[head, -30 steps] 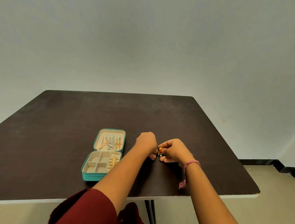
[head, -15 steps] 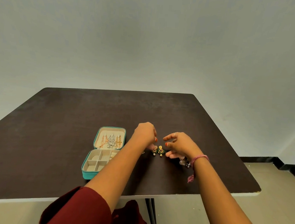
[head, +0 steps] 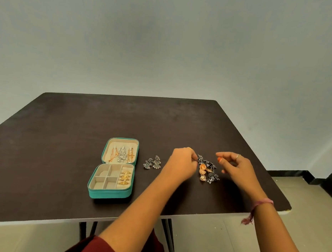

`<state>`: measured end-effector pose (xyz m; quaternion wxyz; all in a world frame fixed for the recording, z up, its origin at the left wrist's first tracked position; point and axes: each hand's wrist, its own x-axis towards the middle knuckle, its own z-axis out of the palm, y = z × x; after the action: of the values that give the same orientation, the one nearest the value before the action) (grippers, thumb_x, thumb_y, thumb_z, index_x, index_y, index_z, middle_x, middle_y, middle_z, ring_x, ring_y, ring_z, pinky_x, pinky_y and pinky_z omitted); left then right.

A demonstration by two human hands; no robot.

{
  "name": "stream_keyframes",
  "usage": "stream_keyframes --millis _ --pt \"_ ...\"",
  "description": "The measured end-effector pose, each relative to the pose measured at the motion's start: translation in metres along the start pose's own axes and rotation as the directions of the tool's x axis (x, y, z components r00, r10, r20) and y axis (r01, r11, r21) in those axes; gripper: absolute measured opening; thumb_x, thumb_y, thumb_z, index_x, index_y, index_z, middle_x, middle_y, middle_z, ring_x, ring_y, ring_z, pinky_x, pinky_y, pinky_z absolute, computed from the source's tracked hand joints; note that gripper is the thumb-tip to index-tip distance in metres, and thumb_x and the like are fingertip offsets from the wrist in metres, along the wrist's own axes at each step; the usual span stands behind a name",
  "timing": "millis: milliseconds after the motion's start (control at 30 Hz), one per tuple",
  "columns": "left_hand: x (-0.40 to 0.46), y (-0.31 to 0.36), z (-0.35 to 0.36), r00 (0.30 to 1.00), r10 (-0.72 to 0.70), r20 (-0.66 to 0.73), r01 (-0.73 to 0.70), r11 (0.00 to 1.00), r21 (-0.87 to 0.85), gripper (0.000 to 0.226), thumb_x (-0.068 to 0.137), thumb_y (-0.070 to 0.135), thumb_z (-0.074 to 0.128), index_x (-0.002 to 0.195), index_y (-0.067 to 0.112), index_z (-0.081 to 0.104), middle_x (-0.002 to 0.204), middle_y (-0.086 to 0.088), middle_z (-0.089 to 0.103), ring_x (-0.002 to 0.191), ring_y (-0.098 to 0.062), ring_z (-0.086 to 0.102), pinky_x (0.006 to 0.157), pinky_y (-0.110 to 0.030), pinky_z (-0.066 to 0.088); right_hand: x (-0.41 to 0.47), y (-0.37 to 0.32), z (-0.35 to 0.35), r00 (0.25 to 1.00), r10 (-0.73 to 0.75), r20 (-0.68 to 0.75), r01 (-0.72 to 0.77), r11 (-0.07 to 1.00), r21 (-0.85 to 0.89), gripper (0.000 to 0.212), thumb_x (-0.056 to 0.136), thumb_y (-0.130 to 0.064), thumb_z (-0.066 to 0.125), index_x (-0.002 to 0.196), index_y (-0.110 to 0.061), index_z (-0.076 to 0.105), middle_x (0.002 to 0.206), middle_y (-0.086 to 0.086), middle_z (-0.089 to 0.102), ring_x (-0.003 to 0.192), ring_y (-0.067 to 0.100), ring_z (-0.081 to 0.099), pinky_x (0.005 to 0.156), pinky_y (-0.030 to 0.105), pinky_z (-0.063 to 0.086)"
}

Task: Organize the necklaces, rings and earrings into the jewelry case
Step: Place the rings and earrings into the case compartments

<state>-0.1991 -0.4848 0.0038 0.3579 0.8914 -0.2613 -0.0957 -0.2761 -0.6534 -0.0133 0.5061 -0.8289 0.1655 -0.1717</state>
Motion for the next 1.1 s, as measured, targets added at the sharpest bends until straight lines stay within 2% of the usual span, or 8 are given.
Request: stream_keyframes --millis 100,167,300,433,533,833,1000,1100 --pt "-0.010 -0.003 0.021 1.000 0.008 0.004 -0.008 0.999 -0.042 0.021 0.090 0.011 0.054 0.110 0.008 0.060 0.104 -0.010 0.066 0.100 -0.023 0.060 0.091 -0.030 0.045 -0.014 0.016 0.001 0.999 0.012 -0.037 -0.010 0.998 0.056 0.016 0.092 -0.015 0.060 0.100 -0.026 0.068 0.095 0.003 0.067 0.071 0.013 0.061 0.060 0.018 0.048" --pt "-0.017 -0.006 0.034 1.000 -0.001 -0.029 -0.002 0.997 -0.079 0.017 0.088 0.015 0.059 0.104 0.015 0.055 0.101 -0.005 0.060 0.089 -0.016 0.054 0.081 -0.024 0.042 -0.018 0.023 0.002 0.997 0.003 -0.080 0.003 0.998 0.071 0.015 0.091 -0.017 0.061 0.100 -0.027 0.068 0.094 0.005 0.068 0.073 0.015 0.061 0.064 0.022 0.049" --pt "-0.034 -0.011 0.053 0.993 0.009 -0.117 -0.028 0.986 -0.165 0.022 0.083 0.025 0.066 0.094 0.027 0.047 0.100 0.005 0.050 0.074 -0.012 0.059 0.080 -0.029 0.049 -0.016 0.028 0.007 0.996 0.007 -0.091 -0.004 0.999 0.039 0.013 0.089 -0.026 0.064 0.100 -0.024 0.071 0.090 0.006 0.069 0.083 0.024 0.064 0.071 0.034 0.052" --pt "-0.044 -0.012 0.061 0.978 0.083 -0.191 -0.113 0.982 -0.150 0.021 0.086 0.026 0.065 0.102 0.026 0.051 0.106 0.012 0.047 0.067 -0.001 0.055 0.073 -0.021 0.045 -0.010 0.028 0.012 0.996 -0.015 -0.087 0.013 0.999 -0.030 0.013 0.086 -0.030 0.067 0.096 -0.024 0.073 0.093 -0.002 0.067 0.086 0.012 0.063 0.071 0.025 0.050" --pt "-0.042 -0.011 0.064 0.970 0.110 -0.215 -0.135 0.986 -0.102 0.019 0.090 0.023 0.060 0.108 0.023 0.054 0.109 0.012 0.045 0.064 0.001 0.051 0.071 -0.018 0.040 -0.005 0.029 0.014 0.997 -0.016 -0.078 0.009 0.996 -0.088 0.014 0.084 -0.032 0.068 0.094 -0.023 0.074 0.093 -0.003 0.066 0.087 0.009 0.062 0.073 0.026 0.049" --pt "-0.039 -0.015 0.070 0.949 0.164 -0.269 -0.176 0.984 -0.020 0.021 0.094 0.020 0.056 0.111 0.018 0.067 0.110 0.004 0.058 0.091 -0.014 0.060 0.079 -0.023 0.044 0.009 0.029 0.014 0.998 0.062 0.001 -0.061 0.979 -0.192 0.011 0.084 -0.035 0.069 0.089 -0.026 0.075 0.087 -0.007 0.071 0.084 0.010 0.064 0.079 0.039 0.054" --pt "-0.039 -0.015 0.070 0.949 0.153 -0.274 -0.169 0.985 -0.034 0.024 0.094 0.021 0.057 0.114 0.016 0.068 0.109 0.001 0.060 0.092 -0.015 0.060 0.083 -0.026 0.047 0.006 0.017 0.012 0.996 0.091 -0.019 -0.091 0.995 0.038 0.013 0.086 -0.028 0.067 0.091 -0.018 0.074 0.088 -0.007 0.071 0.084 0.003 0.062 0.072 0.020 0.046" --pt "-0.039 -0.016 0.069 0.955 0.132 -0.266 -0.150 0.988 -0.046 0.023 0.093 0.023 0.058 0.114 0.019 0.066 0.112 0.005 0.056 0.089 -0.015 0.061 0.081 -0.025 0.046 0.004 0.014 0.005 0.988 0.156 -0.019 -0.151 0.973 0.177 0.018 0.087 -0.031 0.065 0.092 -0.015 0.073 0.087 -0.007 0.068 0.075 0.004 0.055 0.062 0.020 0.039"
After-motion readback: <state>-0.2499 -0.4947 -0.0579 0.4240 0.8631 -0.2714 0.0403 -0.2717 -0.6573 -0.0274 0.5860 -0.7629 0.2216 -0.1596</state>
